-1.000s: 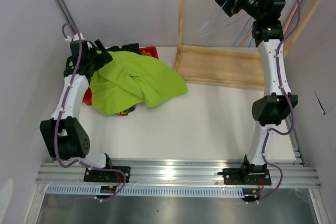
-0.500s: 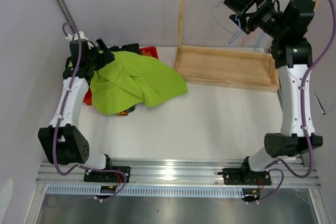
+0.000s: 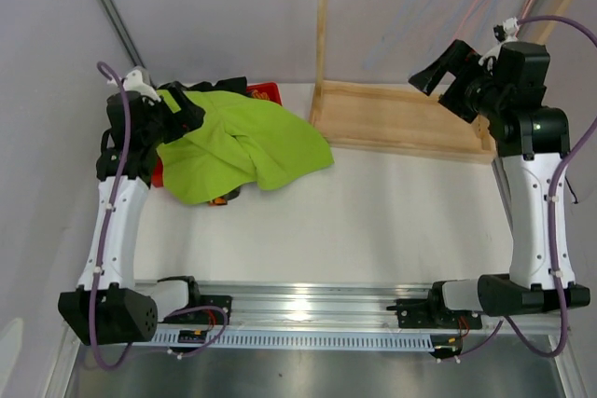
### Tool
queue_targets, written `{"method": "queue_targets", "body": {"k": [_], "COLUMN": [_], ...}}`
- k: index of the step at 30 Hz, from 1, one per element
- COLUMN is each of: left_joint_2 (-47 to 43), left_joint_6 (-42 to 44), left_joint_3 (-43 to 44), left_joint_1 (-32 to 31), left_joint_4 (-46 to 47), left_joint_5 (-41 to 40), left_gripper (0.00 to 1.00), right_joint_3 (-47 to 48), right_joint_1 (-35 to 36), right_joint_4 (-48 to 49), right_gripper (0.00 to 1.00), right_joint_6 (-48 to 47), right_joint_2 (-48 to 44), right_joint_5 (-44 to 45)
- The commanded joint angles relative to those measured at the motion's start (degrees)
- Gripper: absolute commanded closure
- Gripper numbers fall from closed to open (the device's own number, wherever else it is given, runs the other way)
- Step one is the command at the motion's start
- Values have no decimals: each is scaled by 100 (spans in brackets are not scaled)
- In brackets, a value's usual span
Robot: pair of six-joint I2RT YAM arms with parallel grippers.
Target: Remove the shorts from the hanger
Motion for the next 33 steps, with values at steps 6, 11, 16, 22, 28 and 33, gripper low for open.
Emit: {"method": "queue_targets", "body": {"k": [6,11,16,22,28,33], "left_joint_2": [-1348,-2630,-3424,-3713,-3785,-3741], "left_joint_6": [534,446,463,604,692,850], "left_joint_3": [-569,-755,-370,-482,-553,-386], "left_joint_1": [-139,-236,-349,-403,-394,-403], "left_joint_4": [-250,-548,-1066,-1322,-1331,-1428], "left_joint_5": [941,1020,995,590,380,265], "left_gripper": [1,1,1,3,2,2], "right_joint_3": [-458,-668,-616,-712,-914,-1266], "right_joint_1": [65,82,30,-67,-67,-67], "right_joint_4": [-1011,-996,-934,-890,-583,-117], "right_gripper": [1,1,1,1,1,1], "right_joint_6": [-1051,-1140,-1350,-1526,-1527,-1430], "right_joint_2": [-1272,-2607,-3839,-4376,-4420,-4482], "right_joint_5": [1728,1151,526,367,147,-133]}}
